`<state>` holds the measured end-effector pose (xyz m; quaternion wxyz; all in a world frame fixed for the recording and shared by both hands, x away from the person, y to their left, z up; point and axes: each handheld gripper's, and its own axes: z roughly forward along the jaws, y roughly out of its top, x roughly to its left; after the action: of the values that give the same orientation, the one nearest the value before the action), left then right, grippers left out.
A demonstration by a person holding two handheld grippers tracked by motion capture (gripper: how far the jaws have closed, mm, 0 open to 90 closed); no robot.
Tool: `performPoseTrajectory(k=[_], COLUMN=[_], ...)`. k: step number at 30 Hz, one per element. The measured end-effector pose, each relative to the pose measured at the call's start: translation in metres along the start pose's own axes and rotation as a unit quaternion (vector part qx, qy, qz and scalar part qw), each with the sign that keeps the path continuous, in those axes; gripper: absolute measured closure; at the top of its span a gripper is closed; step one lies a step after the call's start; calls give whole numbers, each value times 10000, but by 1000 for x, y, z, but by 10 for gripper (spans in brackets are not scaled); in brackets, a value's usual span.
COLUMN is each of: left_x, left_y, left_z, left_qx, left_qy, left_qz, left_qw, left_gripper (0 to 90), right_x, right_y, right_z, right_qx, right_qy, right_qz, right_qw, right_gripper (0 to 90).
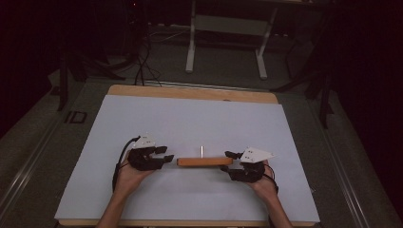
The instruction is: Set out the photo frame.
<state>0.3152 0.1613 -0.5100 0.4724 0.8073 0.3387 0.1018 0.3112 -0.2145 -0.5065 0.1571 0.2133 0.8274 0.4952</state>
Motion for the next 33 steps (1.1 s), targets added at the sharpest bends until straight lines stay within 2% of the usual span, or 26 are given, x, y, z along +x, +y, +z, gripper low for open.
performPoseTrajectory(k=[3,7,11,13,15,22,33], left_x=[-2,-8,-14,-18,-21,-28,-33], left_y=[-3,-3,-3,-2,-2,0,4], left_z=[-3,-3,0,2,3,11,19], left_qx=[-1,165,179,196,211,252,234], left_qy=[-50,-13,-185,-115,-142,-159,-93], left_qz=[34,286,499,638,707,916,1012], left_qw=[10000,9995,9984,9977,9972,9954,9945], left_gripper=[516,462,450,424,409,402,430], right_x=[0,0,0,-1,-1,-2,-5], right_y=[0,0,0,0,-1,0,-2], right_z=[0,0,0,0,1,1,1], right_qx=[-2,-16,-25,-42,-57,-73,-118], right_qy=[-14,-13,-3,-4,0,-7,-28], right_qz=[9,27,46,77,92,150,244], right_qw=[10000,10000,10000,10000,9999,9999,9996], right_gripper=[449,449,449,449,448,447,455])
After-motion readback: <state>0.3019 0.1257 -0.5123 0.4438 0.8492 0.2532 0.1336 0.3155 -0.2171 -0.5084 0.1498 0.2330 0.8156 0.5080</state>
